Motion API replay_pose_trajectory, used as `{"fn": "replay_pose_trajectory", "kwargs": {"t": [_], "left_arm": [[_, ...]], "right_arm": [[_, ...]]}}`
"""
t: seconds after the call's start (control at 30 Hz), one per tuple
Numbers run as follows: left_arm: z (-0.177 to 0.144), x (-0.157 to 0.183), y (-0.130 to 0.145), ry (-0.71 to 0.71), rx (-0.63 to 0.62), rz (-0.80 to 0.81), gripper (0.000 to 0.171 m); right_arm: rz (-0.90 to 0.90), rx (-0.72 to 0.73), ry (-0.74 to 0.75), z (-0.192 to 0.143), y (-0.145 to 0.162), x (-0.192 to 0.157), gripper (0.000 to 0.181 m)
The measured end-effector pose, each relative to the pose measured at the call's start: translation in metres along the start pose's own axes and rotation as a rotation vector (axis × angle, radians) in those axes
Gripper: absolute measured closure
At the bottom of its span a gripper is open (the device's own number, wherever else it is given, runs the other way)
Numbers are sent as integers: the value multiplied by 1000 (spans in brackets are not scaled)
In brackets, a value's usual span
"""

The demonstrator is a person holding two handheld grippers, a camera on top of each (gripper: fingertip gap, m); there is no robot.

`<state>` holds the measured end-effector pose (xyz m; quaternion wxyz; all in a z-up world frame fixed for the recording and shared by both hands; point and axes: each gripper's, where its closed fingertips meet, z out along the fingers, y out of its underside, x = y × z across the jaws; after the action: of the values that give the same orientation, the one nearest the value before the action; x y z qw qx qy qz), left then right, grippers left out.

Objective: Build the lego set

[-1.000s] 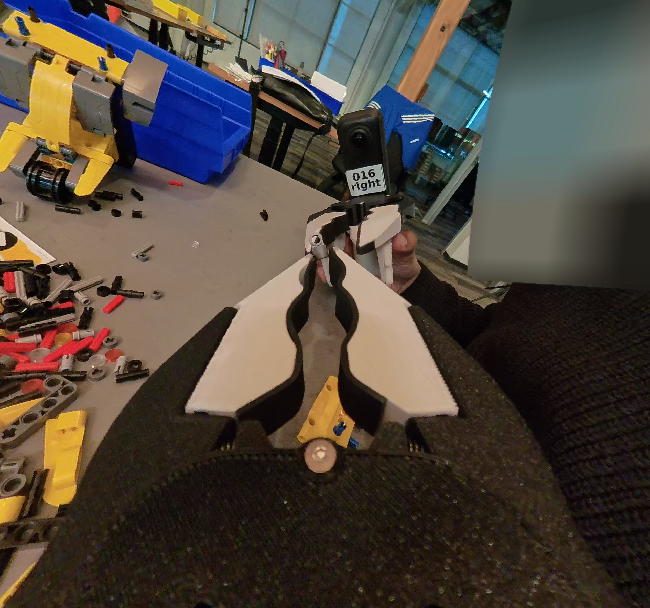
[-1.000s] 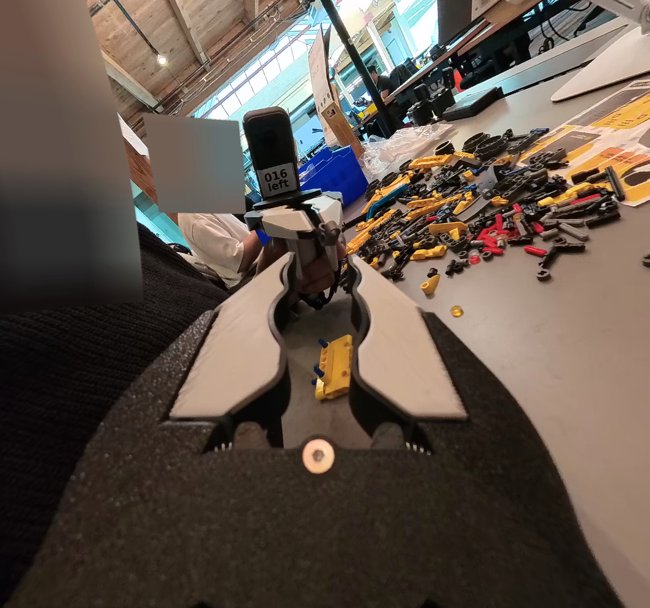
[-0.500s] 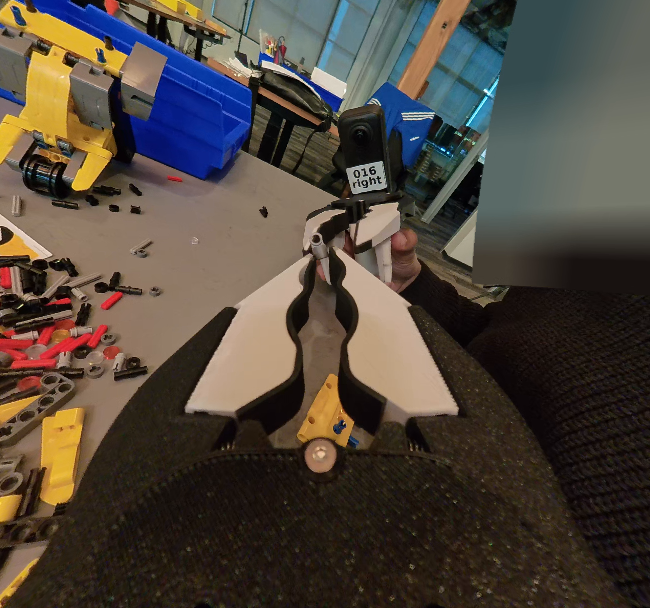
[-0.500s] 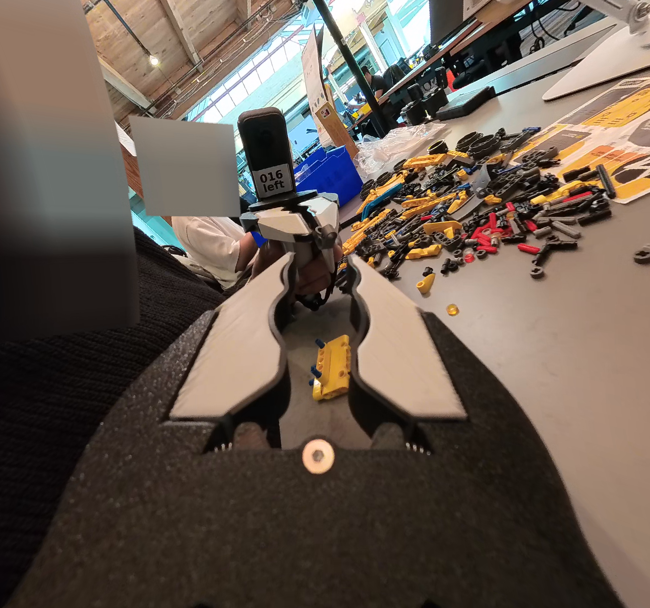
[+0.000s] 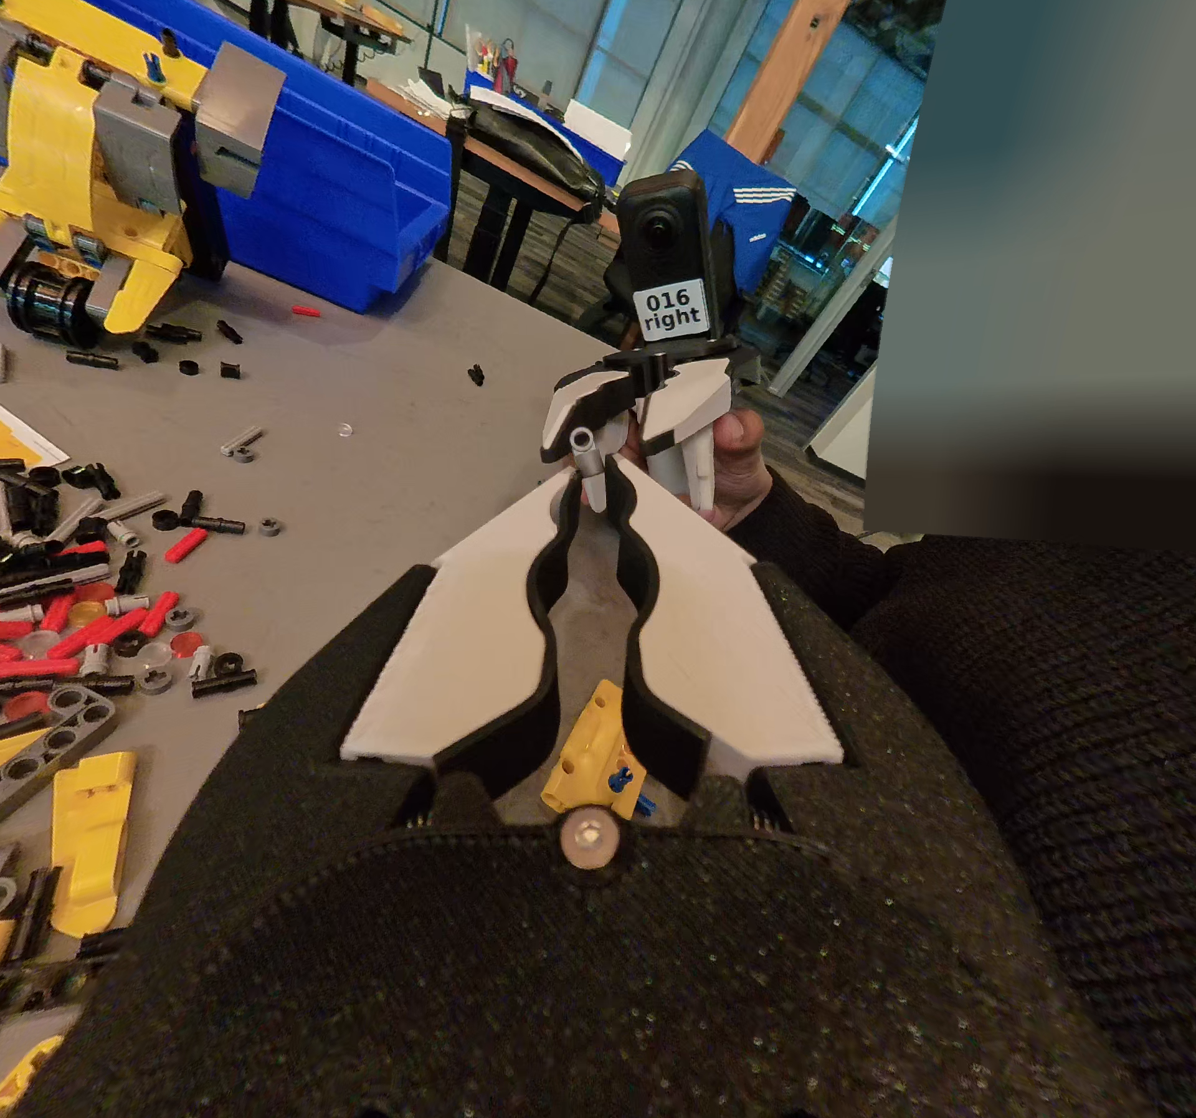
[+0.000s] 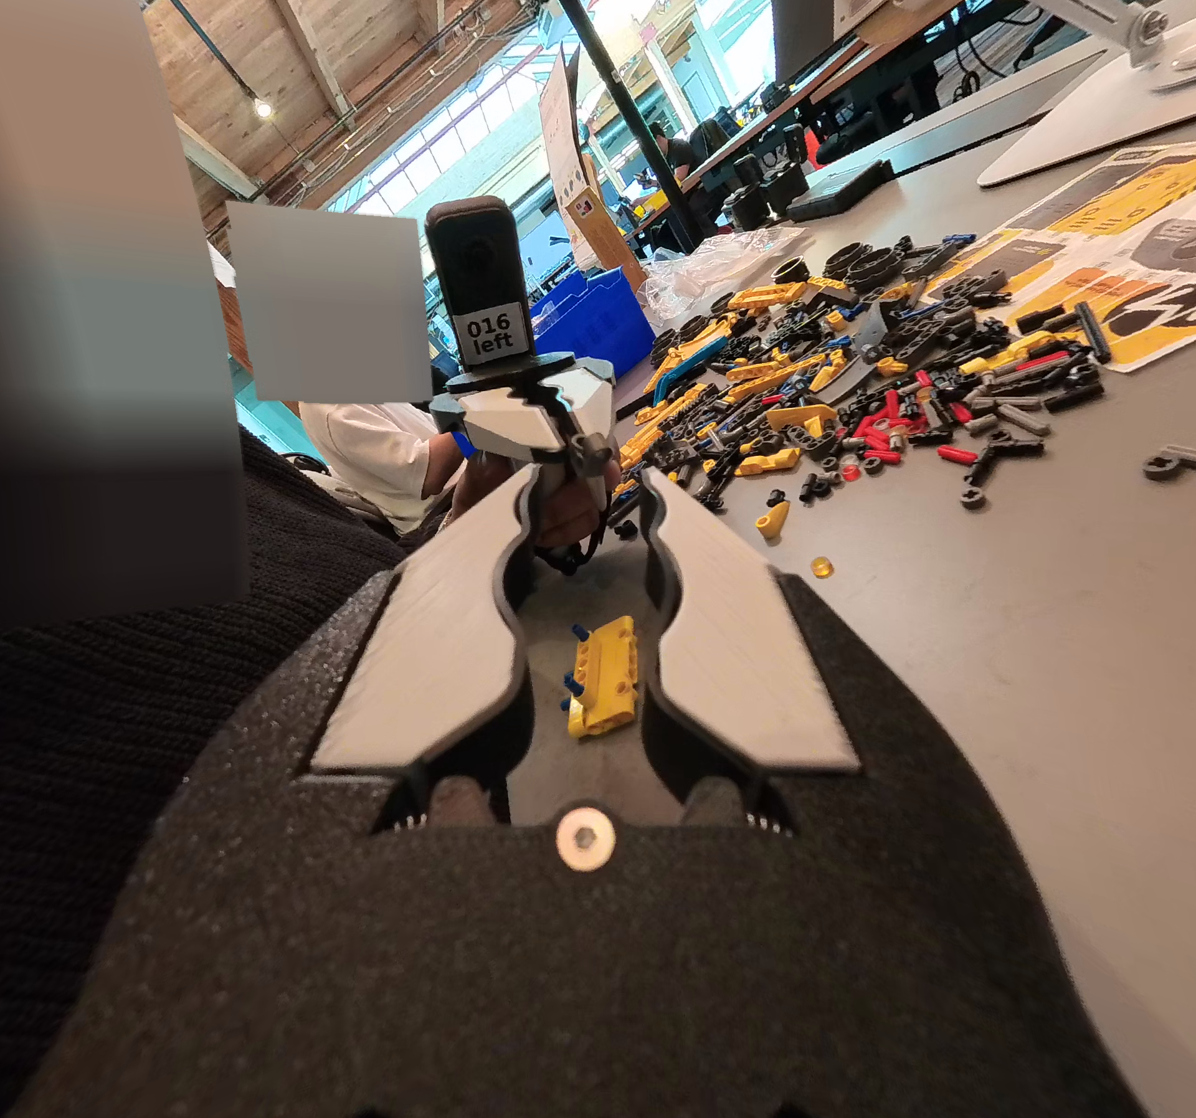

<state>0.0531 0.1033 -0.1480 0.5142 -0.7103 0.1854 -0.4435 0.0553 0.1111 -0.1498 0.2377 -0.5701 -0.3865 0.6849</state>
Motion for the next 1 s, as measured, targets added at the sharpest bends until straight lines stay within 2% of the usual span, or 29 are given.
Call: {"fn": "replay_pose_trajectory", "kwargs": {"t": [0.47, 0.63, 0.7, 0.77, 0.83, 0.9, 1.0], "left_arm": [[3, 8, 3, 43, -20, 14, 166], [5, 13, 5, 61, -33, 28, 166], [6, 14, 7, 68, -39, 28, 166], [7, 12, 9, 50, -49, 28, 164], [9, 4, 10, 3, -48, 14, 149], [9, -2, 11, -22, -51, -6, 140], [7, -5, 11, -41, -58, -7, 141]], "right_arm": [[-10, -12, -19, 2, 2, -4, 157], [-21, -20, -65, 2, 3, -12, 173], [-52, -37, -59, 1, 4, -13, 174], [-137, -81, -6, -2, 6, -10, 174], [-283, -147, 97, -9, 8, -1, 175], [-440, -260, 201, -21, 11, 11, 175], [-637, -476, 274, -42, 16, 30, 174]]}}
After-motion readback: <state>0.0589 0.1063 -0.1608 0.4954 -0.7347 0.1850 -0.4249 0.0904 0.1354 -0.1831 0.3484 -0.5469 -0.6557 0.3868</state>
